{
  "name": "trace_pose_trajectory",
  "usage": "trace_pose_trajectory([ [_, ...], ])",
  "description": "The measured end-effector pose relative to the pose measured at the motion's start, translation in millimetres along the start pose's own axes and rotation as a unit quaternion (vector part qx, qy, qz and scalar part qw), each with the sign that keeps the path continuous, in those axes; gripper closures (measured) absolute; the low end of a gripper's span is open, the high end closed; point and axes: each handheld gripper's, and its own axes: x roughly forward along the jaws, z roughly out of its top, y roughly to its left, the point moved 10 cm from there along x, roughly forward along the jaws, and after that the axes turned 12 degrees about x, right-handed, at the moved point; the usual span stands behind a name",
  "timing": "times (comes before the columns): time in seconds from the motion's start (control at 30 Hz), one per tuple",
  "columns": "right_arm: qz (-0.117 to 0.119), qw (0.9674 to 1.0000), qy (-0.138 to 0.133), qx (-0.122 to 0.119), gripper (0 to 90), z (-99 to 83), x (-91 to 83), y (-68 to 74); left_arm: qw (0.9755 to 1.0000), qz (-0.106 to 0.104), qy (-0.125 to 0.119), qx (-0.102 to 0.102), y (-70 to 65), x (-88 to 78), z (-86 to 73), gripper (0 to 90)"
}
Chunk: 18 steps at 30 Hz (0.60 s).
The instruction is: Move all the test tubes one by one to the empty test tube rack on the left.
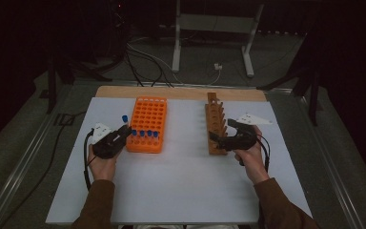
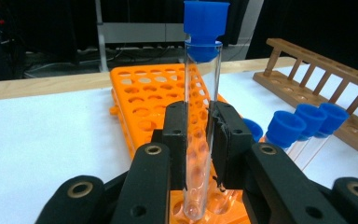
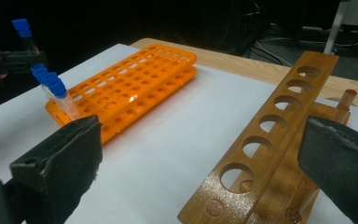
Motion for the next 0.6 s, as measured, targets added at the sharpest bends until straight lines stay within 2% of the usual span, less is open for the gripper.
trace_pose_trajectory([
  [0.13, 0.0, 1.0, -0.003, 0.001, 0.0, 1.3, -2.3, -0.8, 0.9999, 0.003, 0.012, 0.007, -1.1, 3.5, -7.6, 78.0],
  [0.27, 0.001, 1.0, -0.004, 0.002, 0.0, 1.4, -4.5, -1.7, 0.9993, 0.0, 0.037, 0.01, -1.6, 5.7, -21.8, 78.1],
  [0.37, 0.0, 1.0, -0.005, 0.004, 0.0, 1.6, -6.0, -2.6, 0.998, 0.001, 0.059, 0.022, -3.8, 6.7, -31.0, 78.1],
  [0.6, -0.002, 1.0, -0.009, 0.003, 0.0, 2.6, -10.5, -3.3, 0.9969, 0.0, 0.074, 0.028, -5.2, 3.5, -35.8, 78.3],
])
